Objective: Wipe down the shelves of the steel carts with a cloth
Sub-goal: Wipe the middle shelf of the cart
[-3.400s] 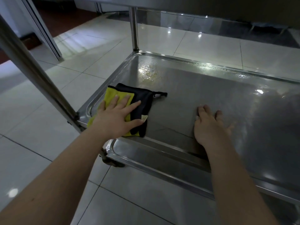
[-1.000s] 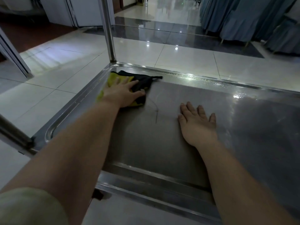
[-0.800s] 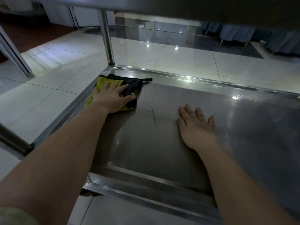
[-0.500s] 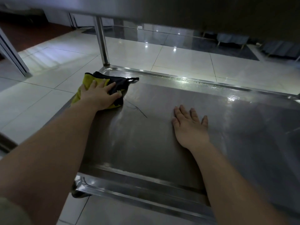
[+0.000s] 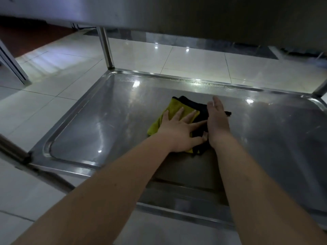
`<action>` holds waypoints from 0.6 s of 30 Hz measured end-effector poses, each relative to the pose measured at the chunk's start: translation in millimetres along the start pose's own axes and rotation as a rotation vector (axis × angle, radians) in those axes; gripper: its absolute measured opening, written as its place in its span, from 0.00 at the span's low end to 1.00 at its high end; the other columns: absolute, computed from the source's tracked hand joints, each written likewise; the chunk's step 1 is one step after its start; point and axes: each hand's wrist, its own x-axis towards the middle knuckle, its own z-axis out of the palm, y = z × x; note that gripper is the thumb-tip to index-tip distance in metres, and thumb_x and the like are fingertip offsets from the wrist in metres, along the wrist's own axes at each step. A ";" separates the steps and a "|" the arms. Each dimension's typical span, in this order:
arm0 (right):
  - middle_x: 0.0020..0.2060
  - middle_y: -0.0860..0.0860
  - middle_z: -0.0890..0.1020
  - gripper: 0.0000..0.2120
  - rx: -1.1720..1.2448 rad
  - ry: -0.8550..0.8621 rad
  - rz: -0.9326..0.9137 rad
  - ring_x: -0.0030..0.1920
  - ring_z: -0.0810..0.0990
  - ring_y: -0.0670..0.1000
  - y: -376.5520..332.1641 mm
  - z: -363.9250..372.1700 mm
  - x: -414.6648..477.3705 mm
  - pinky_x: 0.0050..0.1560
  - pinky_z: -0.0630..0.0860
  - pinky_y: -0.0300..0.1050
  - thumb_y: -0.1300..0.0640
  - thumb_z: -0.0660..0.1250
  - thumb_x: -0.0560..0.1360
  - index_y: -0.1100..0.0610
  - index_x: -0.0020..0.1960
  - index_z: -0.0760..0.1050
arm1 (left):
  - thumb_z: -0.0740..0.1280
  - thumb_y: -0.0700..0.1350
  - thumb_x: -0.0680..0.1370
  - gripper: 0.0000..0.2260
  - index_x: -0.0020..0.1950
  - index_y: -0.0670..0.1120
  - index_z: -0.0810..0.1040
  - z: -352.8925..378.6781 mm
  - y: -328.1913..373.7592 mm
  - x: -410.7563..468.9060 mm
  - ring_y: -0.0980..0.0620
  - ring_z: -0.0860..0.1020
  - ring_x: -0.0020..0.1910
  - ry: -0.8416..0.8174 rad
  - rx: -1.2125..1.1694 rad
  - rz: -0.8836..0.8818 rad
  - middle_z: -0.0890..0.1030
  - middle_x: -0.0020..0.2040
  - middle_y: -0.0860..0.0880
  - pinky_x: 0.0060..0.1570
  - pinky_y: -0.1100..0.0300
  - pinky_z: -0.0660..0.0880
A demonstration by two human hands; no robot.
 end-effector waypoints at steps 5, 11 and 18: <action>0.68 0.53 0.73 0.20 -0.281 -0.086 -0.078 0.68 0.71 0.52 -8.0 -6.4 -5.7 0.67 0.66 0.42 0.61 0.61 0.79 0.55 0.71 0.70 | 0.53 0.67 0.78 0.24 0.74 0.66 0.60 -4.4 -3.5 -39.1 0.53 0.50 0.78 0.024 -0.274 0.070 0.55 0.79 0.58 0.74 0.40 0.45; 0.65 0.54 0.71 0.34 -0.975 -0.169 -0.089 0.68 0.66 0.60 -22.3 -3.2 -11.5 0.66 0.61 0.57 0.34 0.67 0.71 0.53 0.69 0.66 | 0.71 0.51 0.75 0.10 0.56 0.54 0.80 -16.6 -27.5 -61.3 0.53 0.79 0.54 0.560 -0.891 -0.509 0.81 0.53 0.53 0.55 0.57 0.75; 0.78 0.42 0.56 0.31 -1.308 -0.661 -0.547 0.78 0.38 0.58 -46.4 36.5 -24.5 0.67 0.27 0.71 0.65 0.55 0.79 0.37 0.74 0.58 | 0.73 0.56 0.73 0.18 0.53 0.44 0.80 -5.7 -37.3 -68.6 0.45 0.80 0.50 0.307 -0.652 -0.741 0.82 0.48 0.45 0.50 0.53 0.76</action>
